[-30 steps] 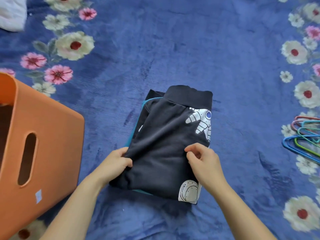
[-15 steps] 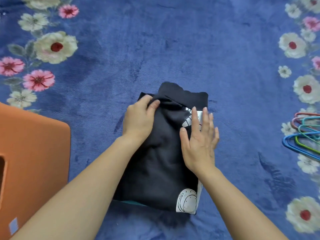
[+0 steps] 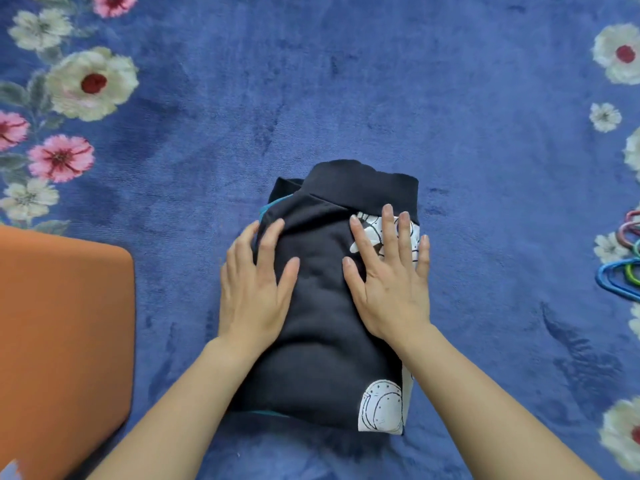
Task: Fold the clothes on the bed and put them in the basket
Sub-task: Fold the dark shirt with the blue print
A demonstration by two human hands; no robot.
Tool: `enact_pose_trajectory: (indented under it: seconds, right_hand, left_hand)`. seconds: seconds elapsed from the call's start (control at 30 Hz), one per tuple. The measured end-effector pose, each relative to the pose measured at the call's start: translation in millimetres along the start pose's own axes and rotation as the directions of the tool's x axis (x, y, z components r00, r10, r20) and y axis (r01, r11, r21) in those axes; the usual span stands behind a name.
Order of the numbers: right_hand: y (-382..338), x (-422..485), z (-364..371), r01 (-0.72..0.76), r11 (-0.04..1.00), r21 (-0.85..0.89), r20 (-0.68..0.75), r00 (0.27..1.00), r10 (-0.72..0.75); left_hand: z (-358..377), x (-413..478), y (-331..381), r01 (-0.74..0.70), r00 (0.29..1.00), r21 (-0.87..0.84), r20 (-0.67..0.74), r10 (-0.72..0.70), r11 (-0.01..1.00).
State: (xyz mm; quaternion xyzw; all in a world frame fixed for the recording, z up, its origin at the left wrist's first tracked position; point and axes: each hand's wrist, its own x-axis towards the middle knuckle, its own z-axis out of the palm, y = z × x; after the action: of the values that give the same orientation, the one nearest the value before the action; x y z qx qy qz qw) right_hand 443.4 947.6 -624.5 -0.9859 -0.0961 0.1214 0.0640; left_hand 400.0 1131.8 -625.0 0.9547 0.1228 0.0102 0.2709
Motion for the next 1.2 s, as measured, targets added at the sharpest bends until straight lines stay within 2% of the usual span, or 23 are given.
enact_pose_trajectory:
  seconds: [0.1,0.17,0.2,0.27,0.33,0.43,0.57,0.63,0.73,0.8,0.87,0.93,0.97,1.0,1.03,1.07,1.1,1.13,1.2]
  right_hand:
    - [-1.9,7.7,5.5,0.0,0.996,-0.091,0.124,0.992,0.012]
    - [-2.2,8.7,2.9,0.007,0.996,-0.085,0.106,0.994,0.002]
    - [-3.0,5.6,-1.1,0.02,0.997,-0.078,0.064,0.998,-0.015]
    - [-5.5,-10.8,-4.5,0.098,0.993,-0.058,-0.041,0.994,-0.101]
    - [-13.9,-44.0,-0.2,0.256,0.966,-0.013,-0.069,0.964,-0.257]
    - [-27.6,-101.2,16.3,0.548,0.837,-0.015,0.038,0.836,-0.547]
    - [-29.9,-134.8,21.8,0.779,0.627,-0.018,0.208,0.616,-0.76]
    - [-19.7,-136.4,13.6,0.788,0.615,0.003,0.196,0.603,-0.773]
    - [15.3,-136.6,2.9,0.678,0.735,0.004,0.179,0.722,-0.668]
    - [39.6,-142.7,-4.3,0.604,0.796,0.048,0.149,0.783,-0.604]
    - [57.0,-149.1,-9.8,0.491,0.86,0.137,0.078,0.86,-0.504]
    - [66.0,-149.0,-15.8,0.312,0.918,0.245,-0.016,0.948,-0.318]
    - [67.6,-147.7,-18.3,0.155,0.919,0.363,-0.015,0.987,-0.161]
    - [67.1,-145.4,-20.8,-0.063,0.842,0.535,0.064,0.997,0.033]
    - [64.0,-140.8,-23.8,-0.283,0.676,0.681,0.21,0.959,0.191]
    - [60.0,-135.7,-23.9,-0.447,0.493,0.747,0.369,0.894,0.252]
    - [55.0,-132.4,-22.9,-0.534,0.393,0.749,0.477,0.845,0.241]
    - [51.0,-130.7,-22.0,-0.565,0.386,0.73,0.521,0.824,0.221]
    - [46.3,-128.4,-24.4,-0.571,0.425,0.703,0.523,0.819,0.235]
  left_hand:
    - [7.9,-8.5,-17.9,0.008,0.998,0.074,0.06,-0.013,0.997]
    - [4.1,-5.0,-17.6,0.013,0.999,0.007,0.045,-0.014,1.0]
    - [-0.5,-3.5,-15.6,0.064,0.997,-0.083,0.055,-0.06,0.994]
    - [-11.6,-4.2,-14.2,0.262,0.964,-0.259,0.112,-0.24,0.93]
    - [-22.3,-10.9,-16.2,0.376,0.916,-0.208,0.231,-0.329,0.903]
    - [-28.6,-27.0,-21.7,0.397,0.87,-0.06,0.343,-0.354,0.916]
    - [-31.1,-33.6,-33.0,0.559,0.807,-0.222,0.366,-0.463,0.799]
    - [-35.9,-39.7,-35.5,0.593,0.781,-0.278,0.426,-0.457,0.756]
    - [-44.2,-58.2,-36.7,0.592,0.749,-0.246,0.52,-0.411,0.768]
    - [-47.3,-72.7,-38.4,0.583,0.751,-0.227,0.518,-0.41,0.78]
    - [-50.5,-80.3,-35.8,0.615,0.74,-0.238,0.505,-0.445,0.752]
    - [-52.1,-85.2,-31.6,0.652,0.717,-0.259,0.515,-0.469,0.713]
    - [-53.1,-86.5,-29.0,0.664,0.709,-0.271,0.524,-0.472,0.697]
    - [-54.8,-87.9,-26.5,0.671,0.703,-0.277,0.533,-0.471,0.688]
    - [-56.8,-89.3,-23.7,0.677,0.699,-0.284,0.537,-0.472,0.679]
    - [-58.0,-90.7,-22.0,0.681,0.698,-0.298,0.54,-0.47,0.669]
    - [-58.7,-92.6,-20.5,0.686,0.697,-0.316,0.546,-0.465,0.655]
    - [-58.7,-95.7,-20.5,0.687,0.697,-0.336,0.555,-0.454,0.644]
    - [-62.9,-101.5,-16.2,0.701,0.685,-0.361,0.581,-0.44,0.615]
